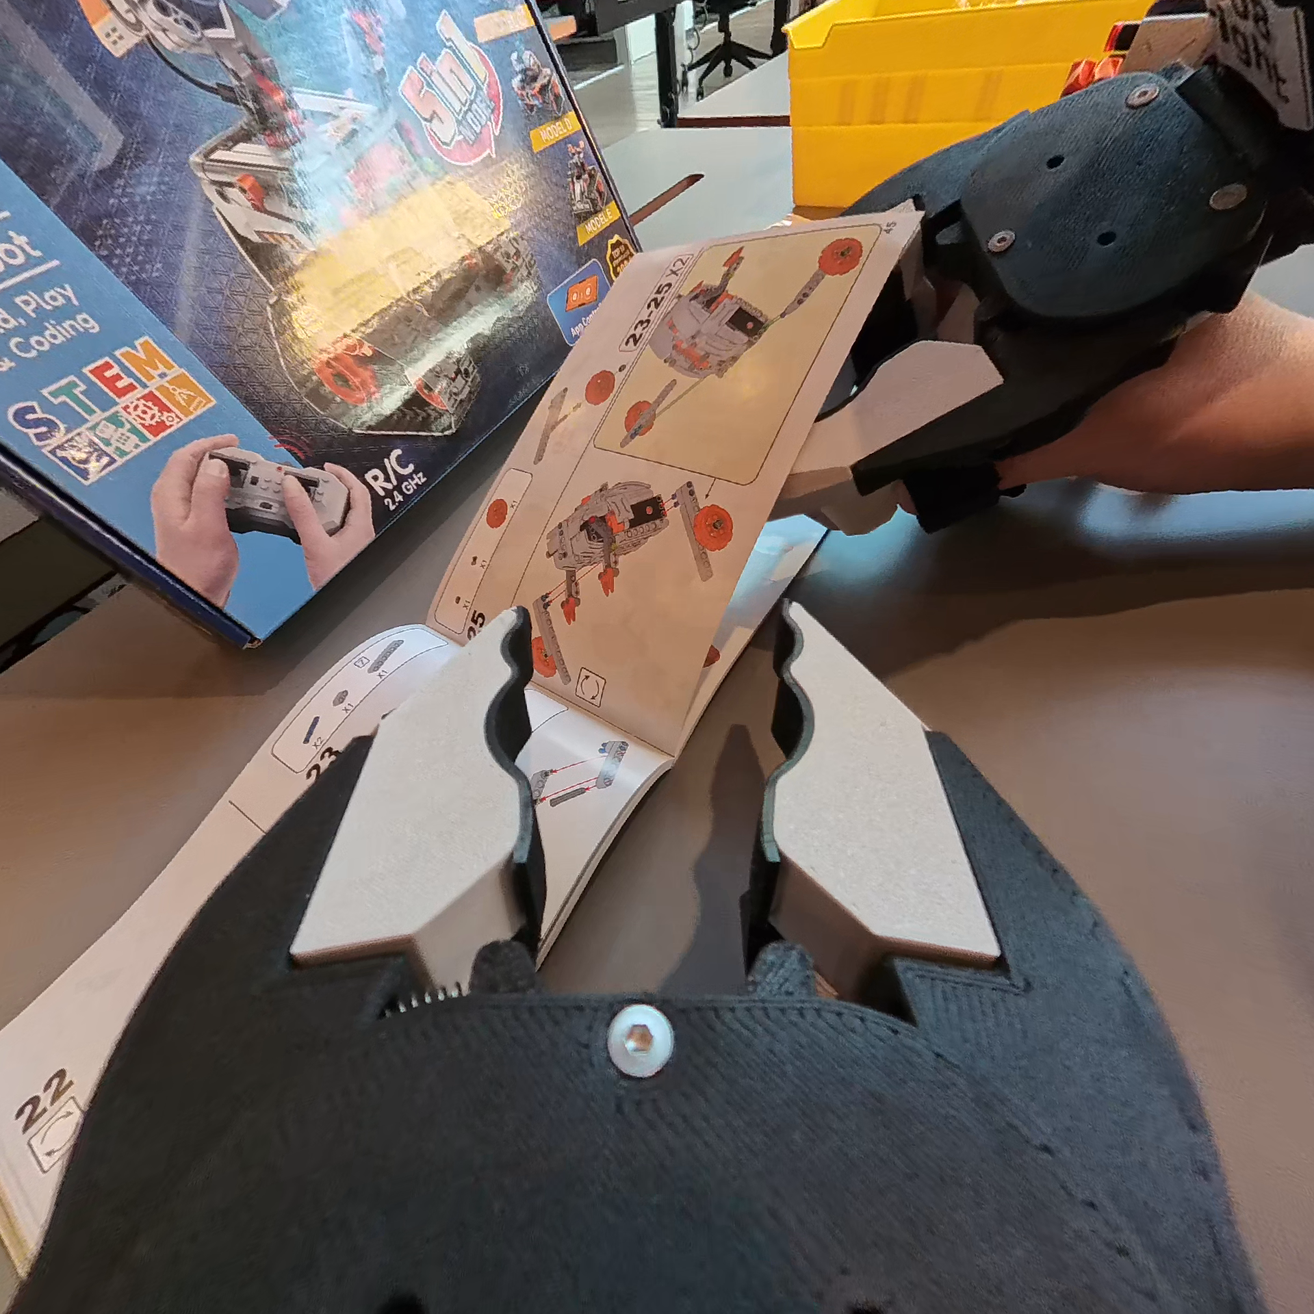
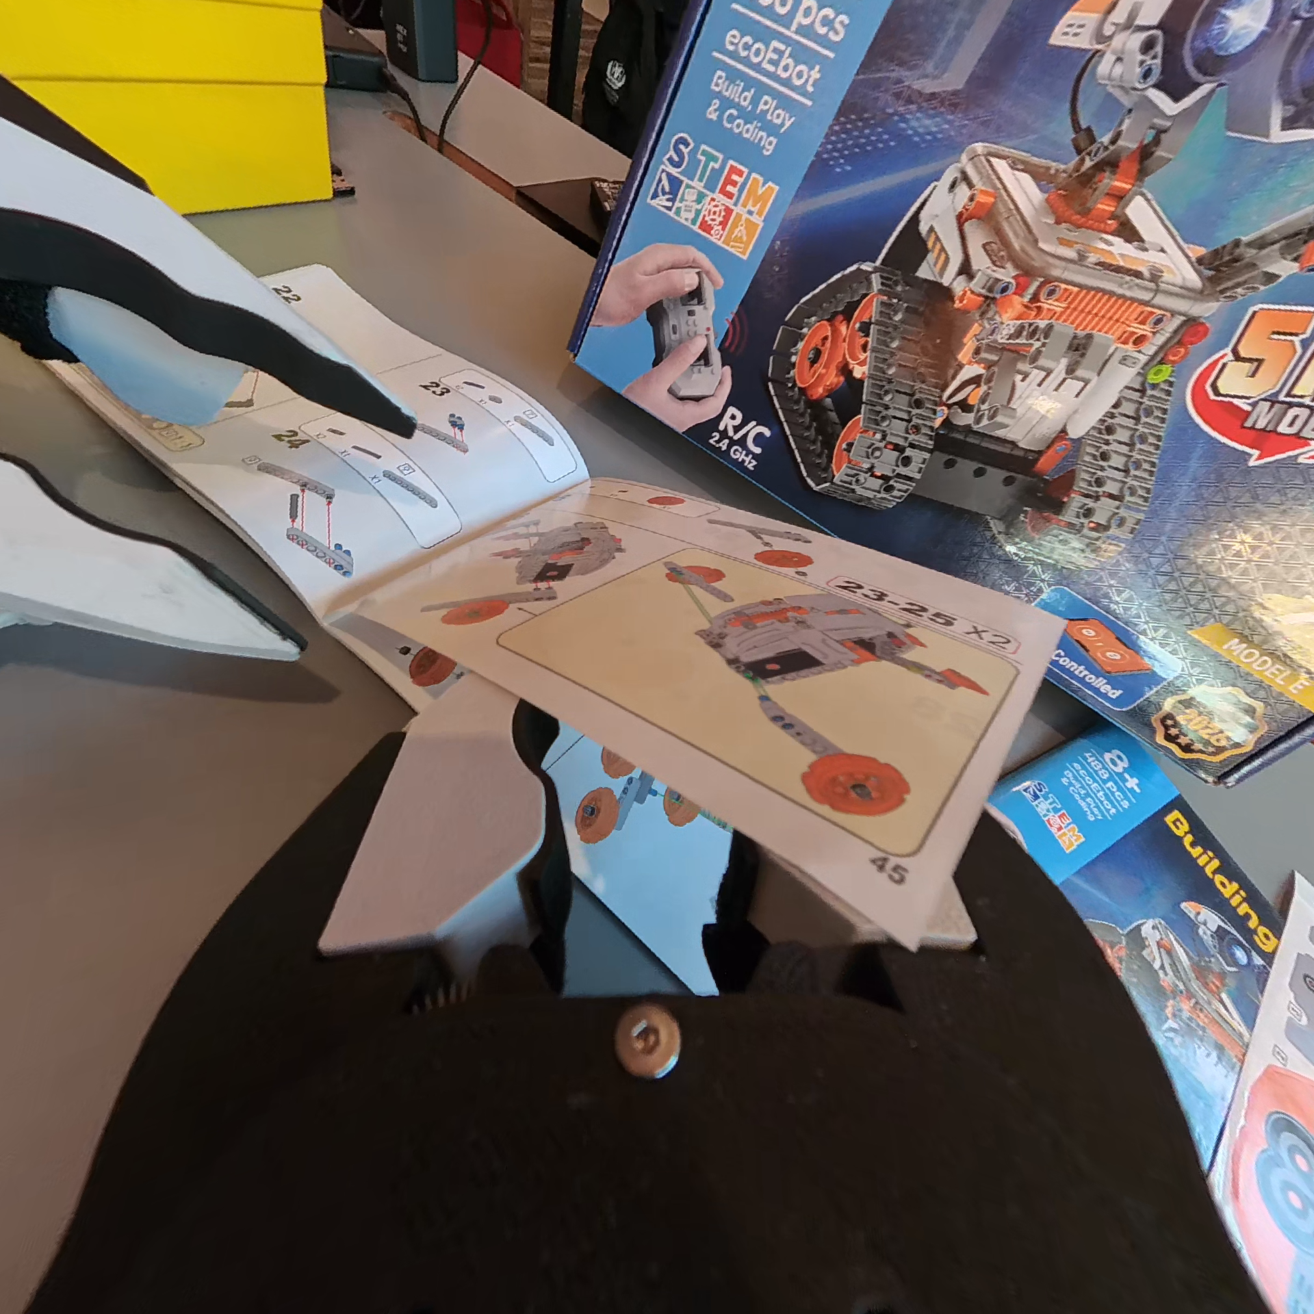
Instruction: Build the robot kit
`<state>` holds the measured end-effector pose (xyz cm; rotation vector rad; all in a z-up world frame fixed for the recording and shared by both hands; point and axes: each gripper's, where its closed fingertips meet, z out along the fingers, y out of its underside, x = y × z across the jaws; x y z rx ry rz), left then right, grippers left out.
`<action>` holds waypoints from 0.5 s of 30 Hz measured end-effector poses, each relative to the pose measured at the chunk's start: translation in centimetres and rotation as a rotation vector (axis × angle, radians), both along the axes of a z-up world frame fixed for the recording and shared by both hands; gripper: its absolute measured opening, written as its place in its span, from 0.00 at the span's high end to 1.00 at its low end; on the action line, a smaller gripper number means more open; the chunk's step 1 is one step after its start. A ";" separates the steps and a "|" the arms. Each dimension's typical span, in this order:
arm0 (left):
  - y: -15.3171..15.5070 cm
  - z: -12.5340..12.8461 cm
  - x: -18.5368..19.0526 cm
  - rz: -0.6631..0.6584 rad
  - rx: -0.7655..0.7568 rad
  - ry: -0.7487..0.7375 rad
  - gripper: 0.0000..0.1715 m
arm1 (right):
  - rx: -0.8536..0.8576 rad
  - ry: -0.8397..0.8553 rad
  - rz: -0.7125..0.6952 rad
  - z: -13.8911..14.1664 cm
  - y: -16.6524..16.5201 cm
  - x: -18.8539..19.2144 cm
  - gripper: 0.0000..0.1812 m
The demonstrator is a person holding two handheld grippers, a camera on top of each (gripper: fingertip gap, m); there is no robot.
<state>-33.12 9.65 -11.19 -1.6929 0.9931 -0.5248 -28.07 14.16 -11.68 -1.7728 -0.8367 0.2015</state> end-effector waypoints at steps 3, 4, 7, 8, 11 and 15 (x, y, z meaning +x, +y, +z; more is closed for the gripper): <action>0.1 0.1 -0.1 0.004 0.000 -0.005 0.61 | 0.009 -0.007 0.002 0.1 -0.1 -0.1 0.73; 0.1 0.1 -0.1 0.005 -0.004 -0.011 0.61 | 0.009 -0.008 0.002 0.0 0.0 0.0 0.73; 0.2 0.2 -0.2 0.009 -0.020 -0.030 0.61 | 0.002 -0.003 -0.001 -0.1 0.0 0.0 0.73; 0.3 0.2 -0.3 0.010 -0.025 -0.034 0.61 | -0.001 -0.002 -0.002 -0.1 0.1 0.1 0.73; 0.3 0.4 -0.3 0.010 -0.031 -0.049 0.62 | -0.002 -0.001 -0.003 -0.1 0.1 0.1 0.73; 0.4 0.4 -0.4 0.009 -0.039 -0.054 0.62 | 0.003 -0.001 -0.004 0.0 0.1 0.2 0.73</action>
